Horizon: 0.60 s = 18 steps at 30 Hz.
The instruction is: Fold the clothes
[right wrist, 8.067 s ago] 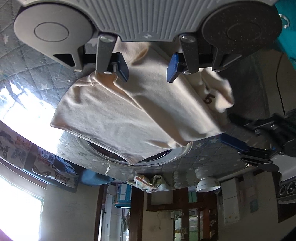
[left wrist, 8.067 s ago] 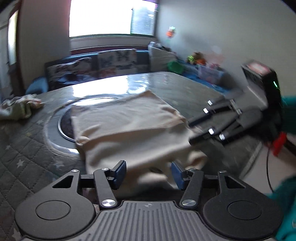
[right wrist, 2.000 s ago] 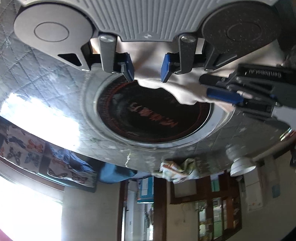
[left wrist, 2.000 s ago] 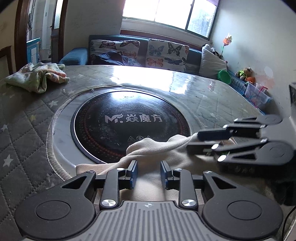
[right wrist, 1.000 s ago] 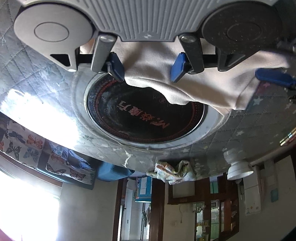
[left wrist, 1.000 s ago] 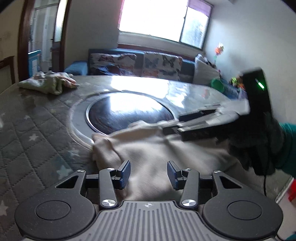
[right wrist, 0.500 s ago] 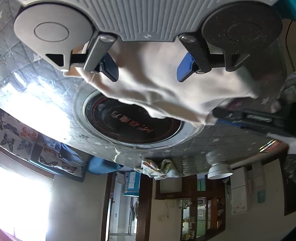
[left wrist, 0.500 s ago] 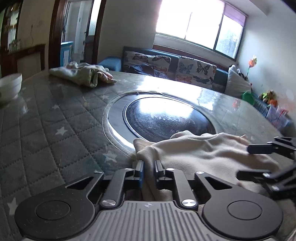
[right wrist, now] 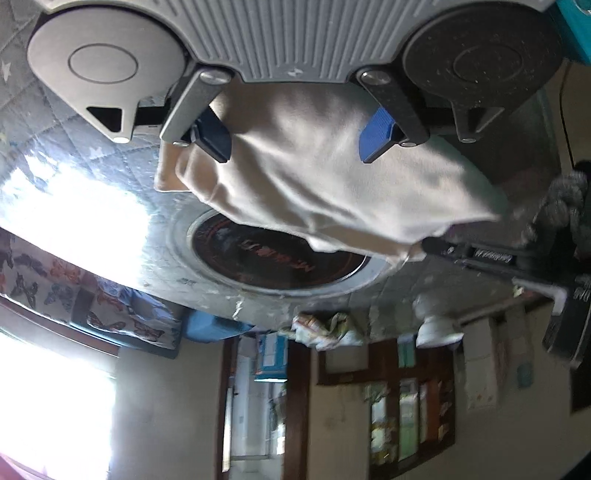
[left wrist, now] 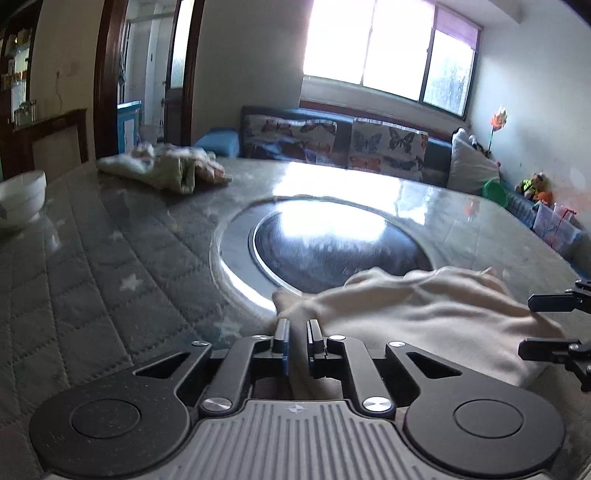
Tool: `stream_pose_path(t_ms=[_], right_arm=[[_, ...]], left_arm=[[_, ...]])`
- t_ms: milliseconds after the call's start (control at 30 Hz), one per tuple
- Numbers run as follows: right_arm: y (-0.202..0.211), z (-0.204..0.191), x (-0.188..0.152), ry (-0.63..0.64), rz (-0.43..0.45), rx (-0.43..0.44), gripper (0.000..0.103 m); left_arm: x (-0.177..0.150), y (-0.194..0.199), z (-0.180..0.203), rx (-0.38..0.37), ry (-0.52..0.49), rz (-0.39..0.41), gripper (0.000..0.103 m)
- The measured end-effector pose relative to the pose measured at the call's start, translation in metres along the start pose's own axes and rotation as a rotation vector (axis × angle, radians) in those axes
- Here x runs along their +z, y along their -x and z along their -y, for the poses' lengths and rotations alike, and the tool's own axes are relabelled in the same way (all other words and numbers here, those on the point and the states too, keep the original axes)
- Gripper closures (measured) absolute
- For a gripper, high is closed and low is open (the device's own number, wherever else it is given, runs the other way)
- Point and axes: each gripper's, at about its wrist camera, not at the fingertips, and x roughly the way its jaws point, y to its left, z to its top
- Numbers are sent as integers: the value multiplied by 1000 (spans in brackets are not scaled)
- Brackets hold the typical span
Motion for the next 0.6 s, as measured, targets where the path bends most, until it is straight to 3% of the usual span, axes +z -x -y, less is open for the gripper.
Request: stream_pose_path(t_ms=[167,300,467,600], right_arm=[[1,19,8,-97,6,25,40],[-3,23,1,-125,-17,29,51],[5,34,-8,-178,-24,8,52],[19,52,-9,-263,15,1,55]], left_arm=[[7,17,19,-106,-20,26,91],[-1,14,36,-209,-46,-14,91],[-18,-2,45,-205,-86,-89,91],[-21,-4,44,-203,-90,-93,91]])
